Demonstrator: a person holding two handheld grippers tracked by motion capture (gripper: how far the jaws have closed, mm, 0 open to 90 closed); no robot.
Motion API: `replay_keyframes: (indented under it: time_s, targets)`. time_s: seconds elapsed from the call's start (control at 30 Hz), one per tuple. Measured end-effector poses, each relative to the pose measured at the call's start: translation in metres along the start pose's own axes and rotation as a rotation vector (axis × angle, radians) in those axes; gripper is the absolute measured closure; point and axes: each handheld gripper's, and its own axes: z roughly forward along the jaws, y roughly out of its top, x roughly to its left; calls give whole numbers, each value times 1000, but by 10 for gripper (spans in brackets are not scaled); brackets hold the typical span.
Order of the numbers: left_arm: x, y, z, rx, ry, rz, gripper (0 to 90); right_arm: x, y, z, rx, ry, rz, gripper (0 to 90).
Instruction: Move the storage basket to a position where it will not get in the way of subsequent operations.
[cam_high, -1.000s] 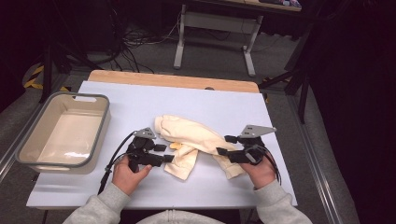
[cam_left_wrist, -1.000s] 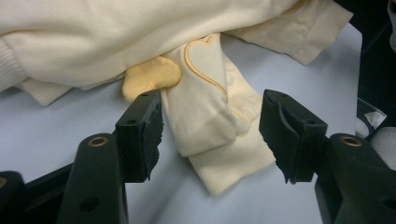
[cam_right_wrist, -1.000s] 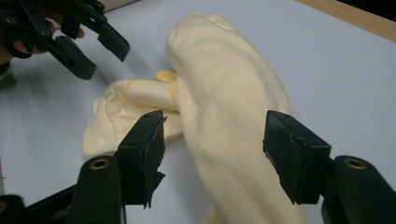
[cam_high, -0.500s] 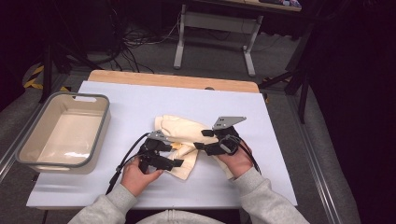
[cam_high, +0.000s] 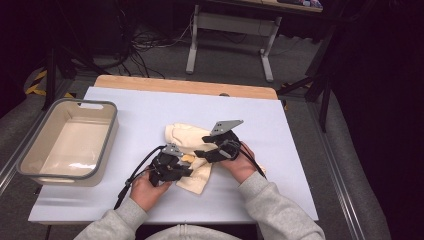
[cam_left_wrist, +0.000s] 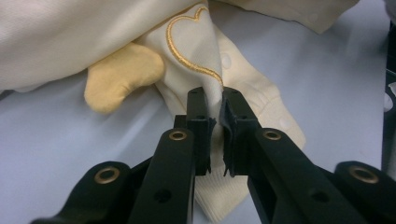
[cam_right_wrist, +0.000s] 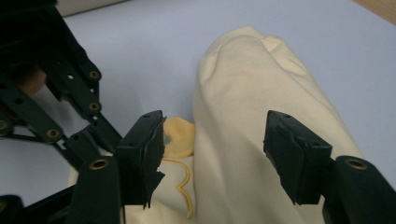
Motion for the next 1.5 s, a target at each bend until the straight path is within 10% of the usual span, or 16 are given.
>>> replay_keyframes:
  time_s: [0.4, 0.53, 0.6, 0.73, 1.07, 1.5]
  targets:
    - [-10, -3, -3, 6, -35, 14, 845, -4, -1, 28, 96, -2, -48, 449]
    - [-9, -4, -3, 11, -42, 14, 844, -2, -1, 32, 142, -47, -82, 640]
    - [-9, -4, -3, 12, -39, 15, 843, -1, -1, 33, 170, -70, -105, 884]
    - [-8, -5, -3, 4, -40, 9, 842, -2, 1, 32, 182, -65, -93, 900]
    - [-7, -6, -5, 2, -24, 14, 842, -10, 9, 11, 92, -73, -35, 900]
    - [0, -8, -16, -25, 6, -4, 844, -53, 9, -42, -55, -196, 98, 900]
